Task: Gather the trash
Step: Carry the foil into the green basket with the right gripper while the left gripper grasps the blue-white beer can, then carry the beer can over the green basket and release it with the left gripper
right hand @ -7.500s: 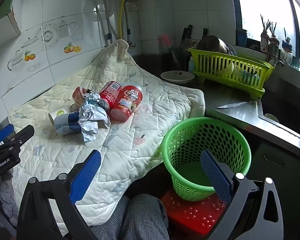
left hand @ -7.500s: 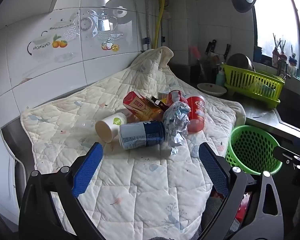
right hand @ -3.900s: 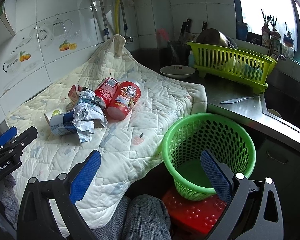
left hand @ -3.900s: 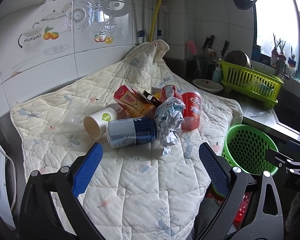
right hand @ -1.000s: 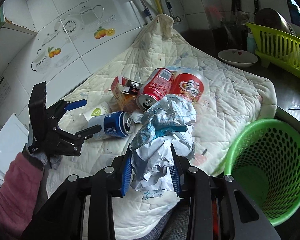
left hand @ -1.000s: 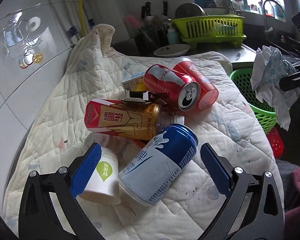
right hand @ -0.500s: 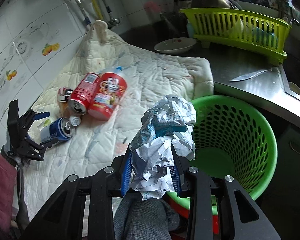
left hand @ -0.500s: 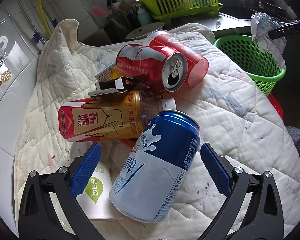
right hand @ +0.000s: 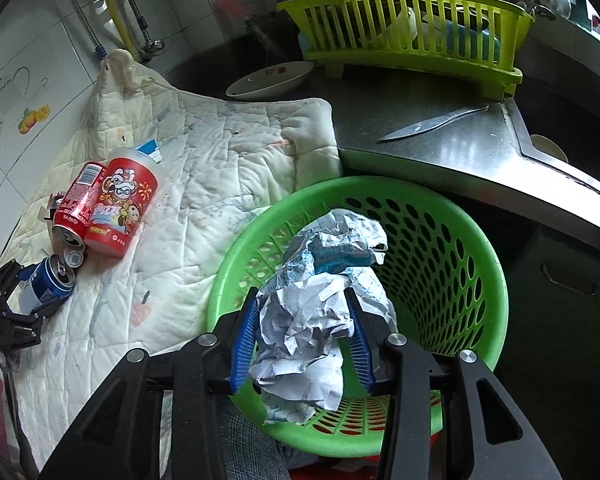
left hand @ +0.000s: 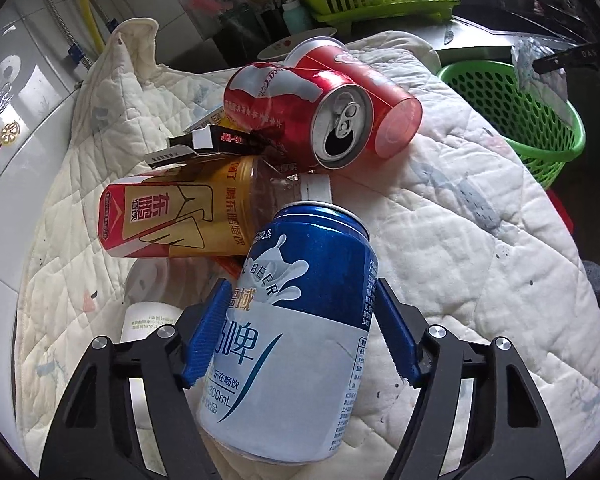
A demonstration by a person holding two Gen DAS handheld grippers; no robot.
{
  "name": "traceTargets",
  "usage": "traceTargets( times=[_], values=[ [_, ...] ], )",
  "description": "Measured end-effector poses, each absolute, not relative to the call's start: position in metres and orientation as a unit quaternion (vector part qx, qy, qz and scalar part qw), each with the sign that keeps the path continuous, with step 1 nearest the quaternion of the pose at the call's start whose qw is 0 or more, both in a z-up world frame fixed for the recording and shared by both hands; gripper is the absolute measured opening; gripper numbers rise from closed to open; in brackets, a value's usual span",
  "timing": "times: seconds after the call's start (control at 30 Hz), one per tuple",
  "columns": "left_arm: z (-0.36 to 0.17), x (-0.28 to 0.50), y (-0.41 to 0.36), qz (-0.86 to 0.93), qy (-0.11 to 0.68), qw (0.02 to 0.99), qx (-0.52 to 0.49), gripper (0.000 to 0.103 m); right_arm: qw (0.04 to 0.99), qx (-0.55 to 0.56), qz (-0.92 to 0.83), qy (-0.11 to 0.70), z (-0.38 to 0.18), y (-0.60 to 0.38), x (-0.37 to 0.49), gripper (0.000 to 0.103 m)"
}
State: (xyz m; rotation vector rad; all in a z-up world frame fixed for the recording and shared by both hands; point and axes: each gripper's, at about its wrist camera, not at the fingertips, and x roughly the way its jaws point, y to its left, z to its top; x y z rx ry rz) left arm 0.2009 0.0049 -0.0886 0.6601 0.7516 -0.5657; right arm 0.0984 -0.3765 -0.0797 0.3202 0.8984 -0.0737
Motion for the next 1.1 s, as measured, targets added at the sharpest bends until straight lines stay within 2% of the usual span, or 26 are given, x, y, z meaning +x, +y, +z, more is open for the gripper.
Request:
traceTargets(
  times=[0.07, 0.2, 0.53, 0.87, 1.1],
  values=[
    [-0.084, 0.199, 0.007, -0.261, 0.357, 0.847, 0.294, 0.07, 0.889, 0.151, -0.043, 0.43, -0.081, -0.381, 0.098, 0.062],
    [-0.071, 0.185, 0.007, -0.253, 0.35, 0.861, 0.268, 0.07, 0.895, 0.145, -0.057, 0.419, -0.081, -0.389, 0.092, 0.063],
    [-0.035, 0.149, -0.036, -0.287, 0.332, 0.875, 0.207, 0.07, 0.902, 0.169, -0.057, 0.393, -0.073, -0.403, 0.07, 0.073],
    [-0.03, 0.135, -0.149, -0.358, 0.337, 0.855, 0.169, 0.07, 0.913, 0.155, -0.059, 0.373, -0.064, -0.416, 0.044, 0.077],
    [-0.043, 0.146, -0.232, -0.385, 0.367, 0.834, 0.148, 0.07, 0.917, 0.158, -0.067, 0.361, -0.065, -0.432, 0.028, 0.077]
  ],
)
